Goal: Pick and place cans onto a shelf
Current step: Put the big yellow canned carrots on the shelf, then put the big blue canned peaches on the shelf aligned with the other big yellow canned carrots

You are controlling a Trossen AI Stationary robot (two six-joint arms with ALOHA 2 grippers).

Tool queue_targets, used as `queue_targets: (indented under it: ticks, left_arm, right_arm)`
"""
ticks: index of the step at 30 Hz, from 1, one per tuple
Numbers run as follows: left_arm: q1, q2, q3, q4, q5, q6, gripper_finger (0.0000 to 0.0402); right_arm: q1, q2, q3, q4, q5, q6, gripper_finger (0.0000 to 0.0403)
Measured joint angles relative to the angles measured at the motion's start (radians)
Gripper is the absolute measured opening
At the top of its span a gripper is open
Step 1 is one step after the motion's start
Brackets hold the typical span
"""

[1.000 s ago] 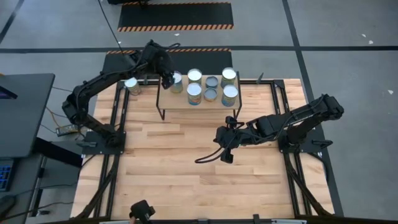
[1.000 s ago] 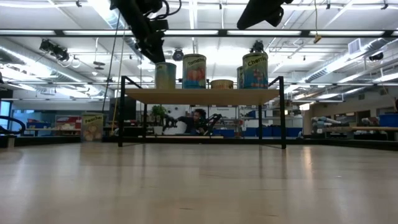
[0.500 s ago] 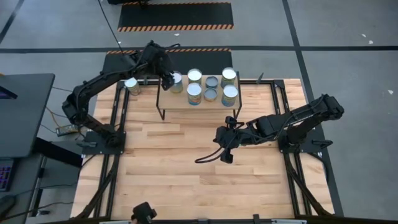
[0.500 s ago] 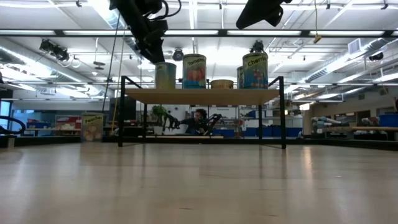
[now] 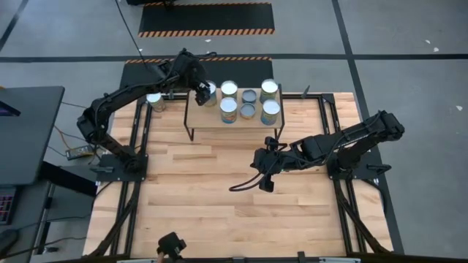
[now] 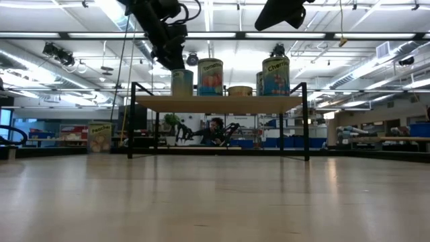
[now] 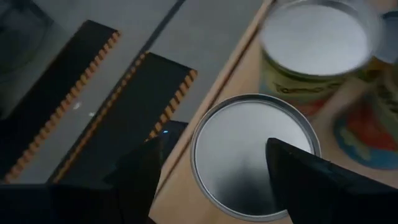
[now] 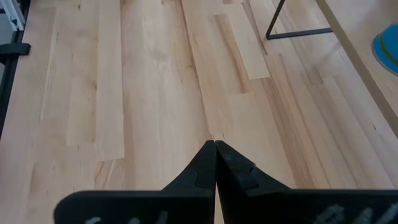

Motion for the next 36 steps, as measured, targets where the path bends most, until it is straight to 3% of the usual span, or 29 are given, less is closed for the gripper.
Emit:
queue_targets:
  ticks: [7,16,27,36]
  left_arm:
    - [0.012,-0.010,-0.002,-0.010,-0.186,-0.031,0.0292]
    - [0.000,-0.010,-0.002,-0.011,-0.140,-0.097,0.0292]
    - [-0.013,-0.019,0.001,-0.014,-0.142,-0.067,0.0292]
    - [-0.010,-0.088,0.181,-0.104,-0.145,-0.013,0.0292]
  right_arm:
    - [0.000,0.000,0.000,0.001,0.000,0.000,0.0009]
    - [0.000,0.000,0.000,0.001,-0.001,-0.002,0.0009]
    - [0.000,0.000,0.000,0.001,-0.001,-0.007,0.0009]
    - [-0.004,0.000,0.000,0.104,0.124,-0.192,0.0009]
